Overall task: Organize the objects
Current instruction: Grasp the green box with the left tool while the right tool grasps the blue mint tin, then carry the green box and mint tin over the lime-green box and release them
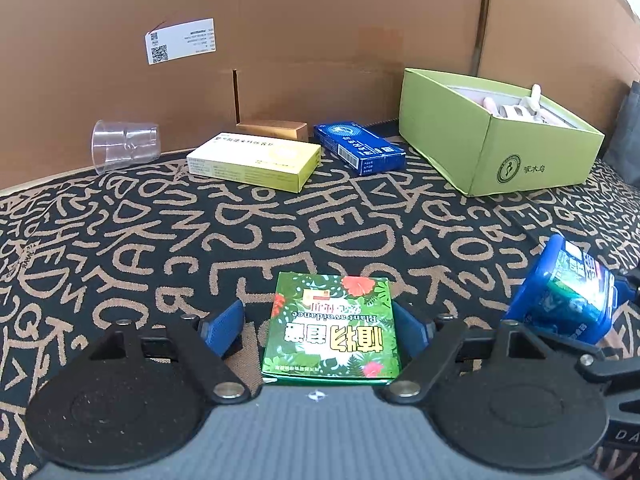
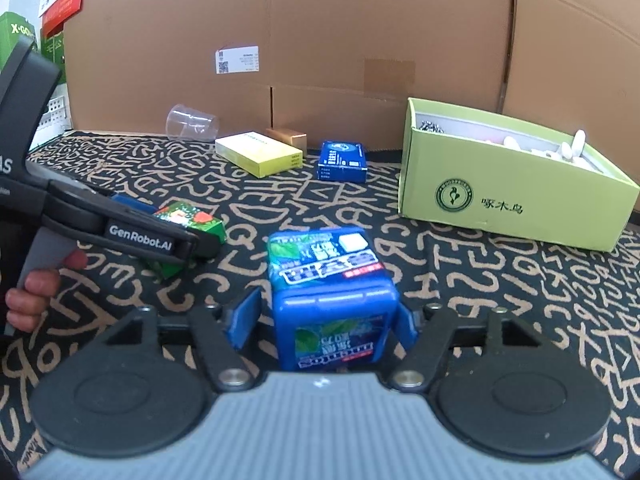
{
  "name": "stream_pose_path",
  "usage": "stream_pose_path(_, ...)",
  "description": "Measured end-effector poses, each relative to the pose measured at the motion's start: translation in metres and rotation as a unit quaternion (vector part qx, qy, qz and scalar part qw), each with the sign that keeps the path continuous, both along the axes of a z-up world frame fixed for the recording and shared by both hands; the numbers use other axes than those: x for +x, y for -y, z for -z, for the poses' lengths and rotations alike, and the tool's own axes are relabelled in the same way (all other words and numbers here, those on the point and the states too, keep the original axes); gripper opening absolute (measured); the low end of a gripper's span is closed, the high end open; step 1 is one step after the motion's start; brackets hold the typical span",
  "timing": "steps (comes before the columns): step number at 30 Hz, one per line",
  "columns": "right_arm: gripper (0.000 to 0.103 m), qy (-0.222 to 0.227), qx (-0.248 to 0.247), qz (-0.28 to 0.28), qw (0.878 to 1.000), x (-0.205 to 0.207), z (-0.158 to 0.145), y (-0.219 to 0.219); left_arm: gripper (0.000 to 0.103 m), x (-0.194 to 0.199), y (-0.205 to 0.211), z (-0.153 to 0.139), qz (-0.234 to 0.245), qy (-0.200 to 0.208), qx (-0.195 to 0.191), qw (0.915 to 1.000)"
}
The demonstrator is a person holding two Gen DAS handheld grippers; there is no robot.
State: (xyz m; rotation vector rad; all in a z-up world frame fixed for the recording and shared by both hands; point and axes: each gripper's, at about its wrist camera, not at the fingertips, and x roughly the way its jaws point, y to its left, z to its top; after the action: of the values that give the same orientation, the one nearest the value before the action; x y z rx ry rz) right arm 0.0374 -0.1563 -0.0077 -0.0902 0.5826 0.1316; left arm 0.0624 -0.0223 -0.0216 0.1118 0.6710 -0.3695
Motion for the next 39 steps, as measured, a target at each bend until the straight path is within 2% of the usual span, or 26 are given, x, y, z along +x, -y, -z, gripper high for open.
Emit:
stream_pose_path(3, 0.06, -0.004, -0.001, 0.0, 1.0, 0.002, 0.001, 0.0, 0.081, -0.003, 0.002, 0.001, 0.004, 0.007, 0.01, 0.9999)
stream_pose_path(16, 0.059, -0.003, 0.017, 0.009, 1.0, -0.002, 0.001, 0.004, 0.081, -0.002, 0.004, 0.002, -0.005, 0.005, 0.014, 0.9999)
stream_pose_path(17, 0.059, -0.003, 0.02, 0.01, 1.0, -0.002, 0.001, 0.005, 0.079, -0.003, 0.004, 0.001, -0.006, 0.005, 0.014, 0.9999)
stream_pose_path(19, 0.059, -0.001, 0.03, 0.014, 0.999, -0.004, 0.001, 0.006, 0.066, -0.004, 0.005, 0.0, -0.003, 0.004, 0.013, 0.9999)
stream_pose_path(21, 0.058, 0.001, 0.047, 0.015, 0.999, -0.007, -0.001, 0.012, 0.065, -0.004, 0.006, -0.004, 0.002, -0.005, 0.007, 1.0)
stream_pose_path(24, 0.058, 0.011, 0.068, 0.024, 0.997, -0.013, -0.008, 0.024, 0.065, -0.003, 0.007, -0.011, 0.021, -0.023, -0.027, 0.9992)
stream_pose_path(28, 0.058, 0.043, 0.067, 0.048, 0.996, -0.02, -0.026, 0.042, 0.065, -0.006, 0.024, -0.036, 0.06, 0.01, -0.042, 0.9973)
stream_pose_path(34, 0.058, 0.103, 0.042, 0.085, 0.99, -0.014, -0.062, 0.078, 0.065, 0.003, 0.066, -0.088, 0.119, 0.064, -0.07, 0.9884)
stream_pose_path(39, 0.058, 0.144, 0.01, 0.123, 0.982, 0.018, -0.086, 0.11, 0.065, 0.036, 0.111, -0.119, 0.124, 0.086, -0.088, 0.9847)
